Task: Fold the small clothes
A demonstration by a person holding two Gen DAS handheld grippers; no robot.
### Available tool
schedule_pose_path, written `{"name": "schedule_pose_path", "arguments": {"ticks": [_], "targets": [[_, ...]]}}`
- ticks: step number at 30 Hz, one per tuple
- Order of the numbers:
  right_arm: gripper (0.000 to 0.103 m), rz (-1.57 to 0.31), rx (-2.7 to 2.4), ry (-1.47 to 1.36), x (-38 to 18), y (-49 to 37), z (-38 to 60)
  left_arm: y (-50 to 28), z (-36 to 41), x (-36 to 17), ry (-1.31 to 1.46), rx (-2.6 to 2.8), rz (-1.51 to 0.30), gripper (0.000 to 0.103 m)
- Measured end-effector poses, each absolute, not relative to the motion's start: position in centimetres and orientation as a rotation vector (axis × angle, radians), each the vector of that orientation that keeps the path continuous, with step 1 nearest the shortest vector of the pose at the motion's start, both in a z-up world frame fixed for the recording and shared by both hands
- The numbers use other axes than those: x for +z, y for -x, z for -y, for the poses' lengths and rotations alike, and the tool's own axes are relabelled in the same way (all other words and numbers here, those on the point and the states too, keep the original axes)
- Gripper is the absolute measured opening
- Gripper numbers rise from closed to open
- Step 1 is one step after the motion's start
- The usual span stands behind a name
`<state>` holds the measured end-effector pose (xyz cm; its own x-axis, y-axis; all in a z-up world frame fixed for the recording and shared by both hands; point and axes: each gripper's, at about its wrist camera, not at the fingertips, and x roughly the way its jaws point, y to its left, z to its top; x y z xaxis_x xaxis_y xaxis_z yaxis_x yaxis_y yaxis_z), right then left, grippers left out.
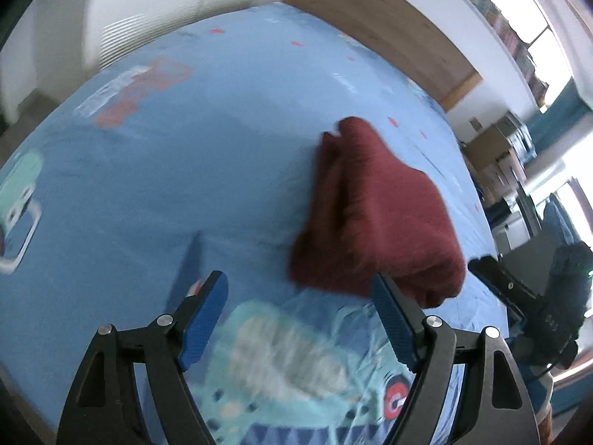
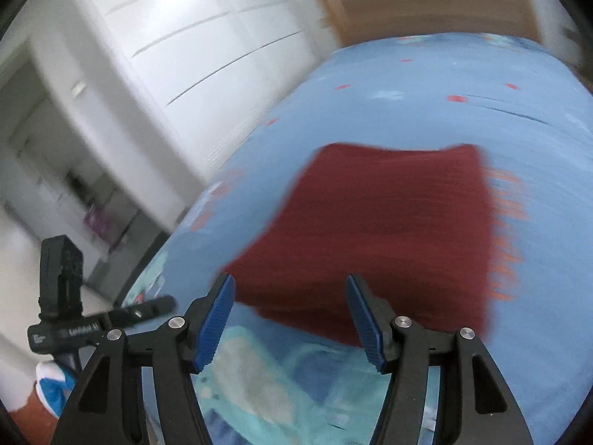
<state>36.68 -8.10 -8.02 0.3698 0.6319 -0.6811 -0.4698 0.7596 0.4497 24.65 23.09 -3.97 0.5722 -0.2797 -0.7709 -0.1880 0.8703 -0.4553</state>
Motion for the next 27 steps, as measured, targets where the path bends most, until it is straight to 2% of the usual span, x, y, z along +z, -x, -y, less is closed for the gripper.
{"name": "schedule_pose_path", "arguments": {"ticks": [4,9,14,18,20,23,27], "targets": [[0.07,-1.012,0.543,-0.272,-10.2,-39.0,14.4,-28.5,-20.7,-4.4,0.471,-0.094,-0.976,0.076],[0.072,-1.095,0.533,-0.355,-13.6,-41.7,15.4,-33.0,-19.0,-6.1,0.392,-0.1,-0.996,0.076],[0.091,-1.168,0.534,-0.438,-16.9,-43.6,14.0,-36.1,-19.2,-8.6,0.375,-0.084,-1.027,0.076],[0.09,-1.262,0.596,-0.33,-19.8,-42.8,11.6,-37.3,-19.4,-10.1,0.365,-0.084,-1.049,0.076],[0.089,-1.226,0.603,-0.249,-19.7,-41.8,10.9,-37.7,-19.7,-10.6,0.375,-0.1,-1.063,0.076],[0.085,-1.216,0.611,-0.256,-19.7,-41.5,11.3,-38.2,-20.3,-11.9,0.405,-0.123,-1.072,0.084],[0.078,-1.209,0.627,-0.265,-19.6,-41.1,12.0,-39.7,-21.3,-14.1,0.532,-0.202,-1.111,0.085]]}}
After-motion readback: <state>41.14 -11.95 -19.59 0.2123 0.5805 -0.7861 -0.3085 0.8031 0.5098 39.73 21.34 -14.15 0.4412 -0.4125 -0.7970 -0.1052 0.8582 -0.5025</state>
